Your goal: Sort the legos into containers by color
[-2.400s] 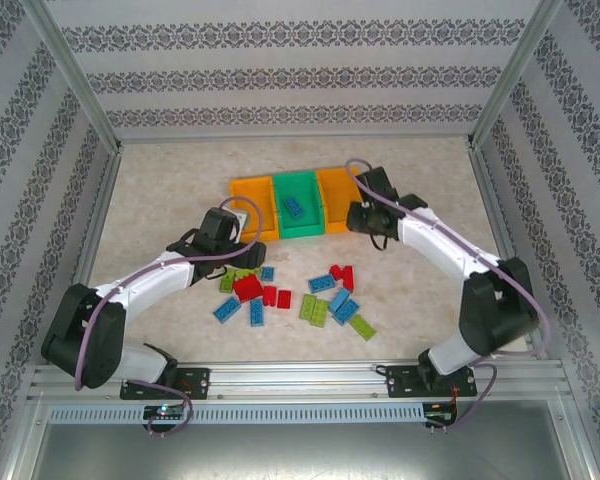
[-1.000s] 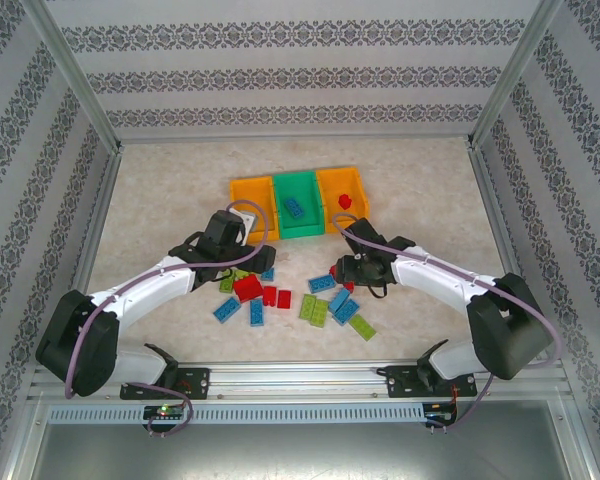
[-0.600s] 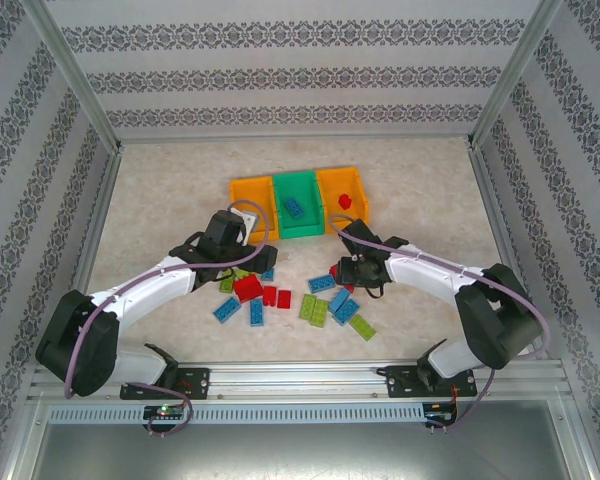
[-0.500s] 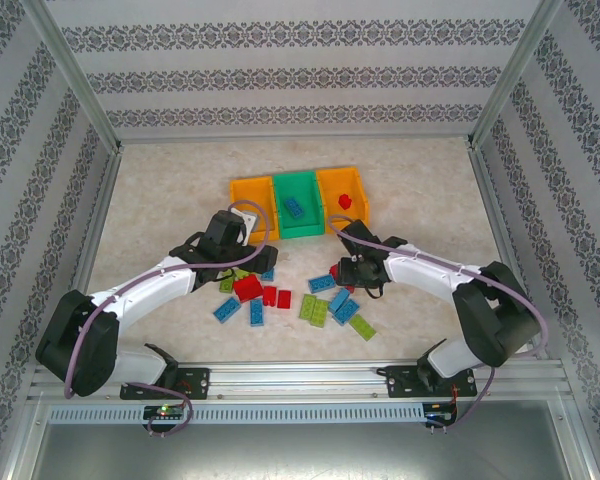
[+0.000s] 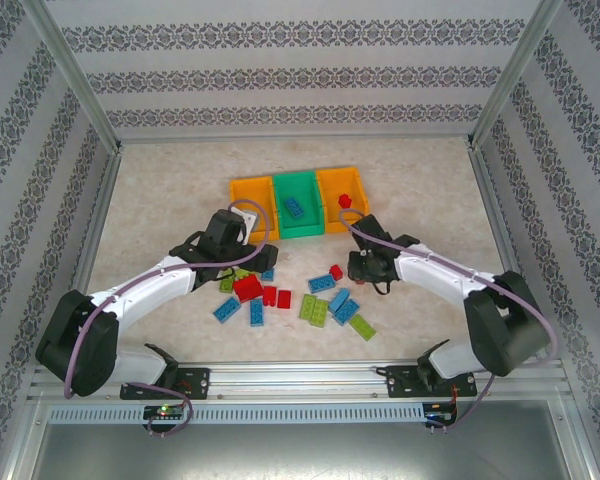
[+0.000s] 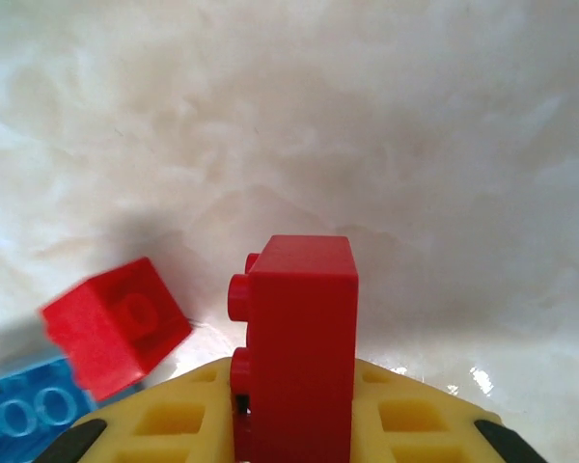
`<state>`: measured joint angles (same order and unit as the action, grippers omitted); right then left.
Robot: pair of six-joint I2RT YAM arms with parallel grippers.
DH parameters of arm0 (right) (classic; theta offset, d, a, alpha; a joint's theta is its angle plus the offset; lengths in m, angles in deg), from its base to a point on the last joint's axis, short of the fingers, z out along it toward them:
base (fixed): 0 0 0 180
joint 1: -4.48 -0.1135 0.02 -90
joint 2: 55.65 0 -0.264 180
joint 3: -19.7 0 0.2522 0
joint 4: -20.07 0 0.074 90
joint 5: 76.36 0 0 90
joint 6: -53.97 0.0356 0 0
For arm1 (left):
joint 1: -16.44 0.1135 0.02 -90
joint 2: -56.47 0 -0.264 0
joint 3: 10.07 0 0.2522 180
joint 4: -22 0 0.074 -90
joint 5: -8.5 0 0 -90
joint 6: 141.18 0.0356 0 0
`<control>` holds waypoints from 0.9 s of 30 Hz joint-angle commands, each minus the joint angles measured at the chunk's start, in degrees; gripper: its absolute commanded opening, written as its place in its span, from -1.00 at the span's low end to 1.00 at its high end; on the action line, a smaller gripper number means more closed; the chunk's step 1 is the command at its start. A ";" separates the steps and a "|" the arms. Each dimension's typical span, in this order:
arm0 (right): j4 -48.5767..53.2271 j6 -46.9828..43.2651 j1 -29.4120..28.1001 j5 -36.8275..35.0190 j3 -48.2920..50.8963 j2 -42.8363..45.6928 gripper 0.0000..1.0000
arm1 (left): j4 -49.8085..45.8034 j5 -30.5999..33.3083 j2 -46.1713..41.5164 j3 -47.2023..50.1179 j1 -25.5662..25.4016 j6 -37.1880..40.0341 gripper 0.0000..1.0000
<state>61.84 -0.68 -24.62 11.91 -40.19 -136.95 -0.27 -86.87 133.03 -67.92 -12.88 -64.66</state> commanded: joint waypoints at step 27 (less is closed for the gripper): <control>1.60 -9.37 10.55 4.94 -44.76 -33.85 0.03 | -14.39 7.51 2.21 -3.28 -1.53 -11.71 0.99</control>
<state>62.52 -10.38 -14.11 15.25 -83.54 -170.37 -11.18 -80.35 134.23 -70.26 -13.58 -74.23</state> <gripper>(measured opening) 0.508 0.996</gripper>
